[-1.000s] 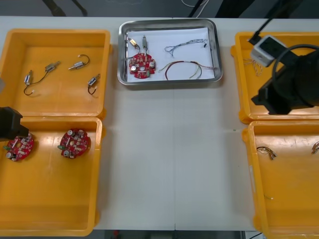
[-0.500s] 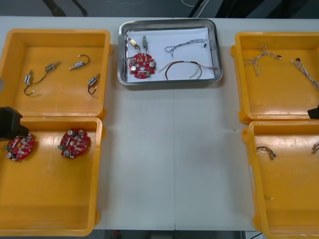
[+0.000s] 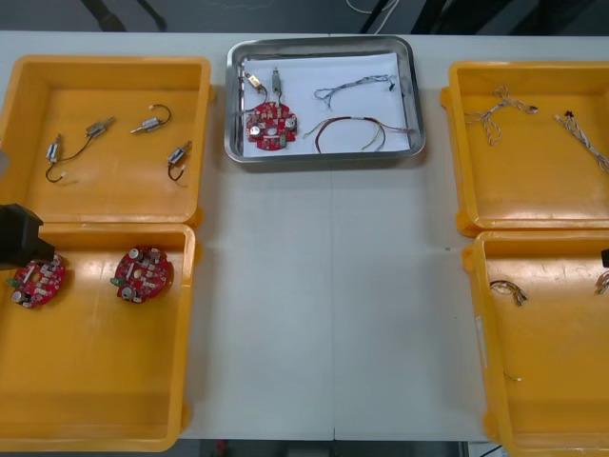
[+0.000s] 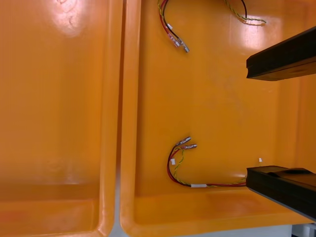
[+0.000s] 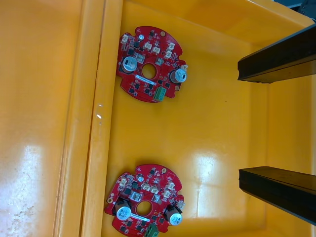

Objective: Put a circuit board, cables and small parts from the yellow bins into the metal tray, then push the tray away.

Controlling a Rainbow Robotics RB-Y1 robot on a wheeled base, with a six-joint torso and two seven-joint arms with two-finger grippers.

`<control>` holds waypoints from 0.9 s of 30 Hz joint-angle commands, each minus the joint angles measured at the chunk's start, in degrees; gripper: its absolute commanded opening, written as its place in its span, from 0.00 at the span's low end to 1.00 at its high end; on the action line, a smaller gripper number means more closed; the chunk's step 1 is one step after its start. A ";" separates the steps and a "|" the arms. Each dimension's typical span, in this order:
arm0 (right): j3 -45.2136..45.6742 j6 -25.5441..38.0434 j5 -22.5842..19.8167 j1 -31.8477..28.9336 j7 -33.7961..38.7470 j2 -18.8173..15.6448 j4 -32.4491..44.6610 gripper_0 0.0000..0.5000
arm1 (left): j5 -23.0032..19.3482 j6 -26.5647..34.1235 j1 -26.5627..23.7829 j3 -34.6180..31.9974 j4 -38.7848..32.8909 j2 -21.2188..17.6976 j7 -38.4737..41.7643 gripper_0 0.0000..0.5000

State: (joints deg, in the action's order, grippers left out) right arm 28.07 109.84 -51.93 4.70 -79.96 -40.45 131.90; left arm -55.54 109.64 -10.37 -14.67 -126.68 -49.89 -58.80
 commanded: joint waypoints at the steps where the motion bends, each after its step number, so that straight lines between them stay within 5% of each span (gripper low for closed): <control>1: 1.63 0.16 -1.51 -2.42 1.12 -4.73 0.20 1.00 | 0.26 0.36 -1.58 -1.68 -0.23 -2.49 -4.66 1.00; 13: 4.36 0.16 -9.68 -4.79 2.52 -11.06 -7.80 1.00 | 0.26 0.36 -1.58 -1.68 -0.23 -2.49 -4.66 1.00; 27: 5.24 0.16 -8.80 -4.53 2.00 -12.29 -7.80 1.00 | 0.26 0.36 -1.58 -1.68 -0.23 -2.49 -4.66 1.00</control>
State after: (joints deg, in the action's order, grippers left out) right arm 31.05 109.84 -60.42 0.90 -79.60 -50.36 123.64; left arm -55.54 109.64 -10.37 -14.67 -126.68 -49.89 -58.80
